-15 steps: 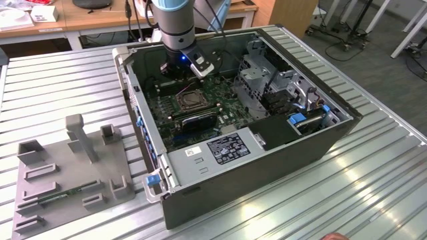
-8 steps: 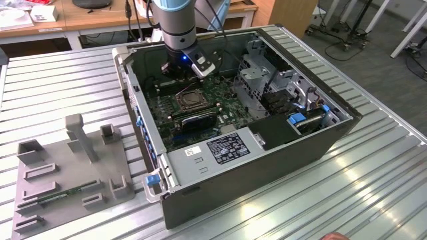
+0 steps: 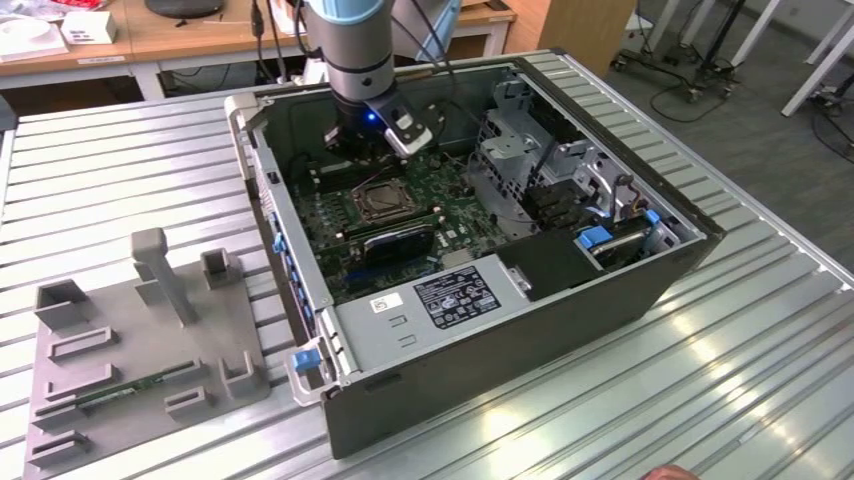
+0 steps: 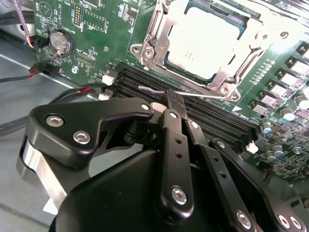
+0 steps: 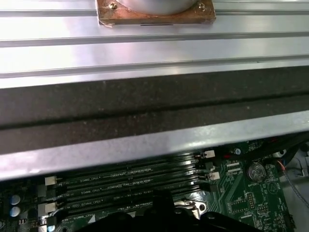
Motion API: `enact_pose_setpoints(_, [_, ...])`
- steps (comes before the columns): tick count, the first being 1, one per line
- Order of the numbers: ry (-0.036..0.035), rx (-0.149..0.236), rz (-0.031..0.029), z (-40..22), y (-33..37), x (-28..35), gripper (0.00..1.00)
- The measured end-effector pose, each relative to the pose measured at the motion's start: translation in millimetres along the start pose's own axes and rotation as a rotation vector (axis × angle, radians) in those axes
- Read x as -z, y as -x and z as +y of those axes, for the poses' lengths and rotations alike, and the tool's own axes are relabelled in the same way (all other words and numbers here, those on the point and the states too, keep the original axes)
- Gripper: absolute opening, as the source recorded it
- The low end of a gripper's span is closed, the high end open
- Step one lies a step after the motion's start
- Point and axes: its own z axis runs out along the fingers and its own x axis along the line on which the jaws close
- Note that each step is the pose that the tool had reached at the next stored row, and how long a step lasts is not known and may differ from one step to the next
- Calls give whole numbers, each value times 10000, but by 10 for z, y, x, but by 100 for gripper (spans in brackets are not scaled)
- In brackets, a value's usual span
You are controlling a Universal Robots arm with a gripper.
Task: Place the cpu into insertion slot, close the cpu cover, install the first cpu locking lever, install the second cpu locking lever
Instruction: 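Install the first cpu locking lever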
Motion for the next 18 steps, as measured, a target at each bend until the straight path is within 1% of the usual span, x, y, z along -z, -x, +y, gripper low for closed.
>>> enact_pose_setpoints(9, [-2, 0, 1, -11, 21, -68, 11])
enact_pose_setpoints(18, [-5, -11, -1, -13, 62, -114, 11])
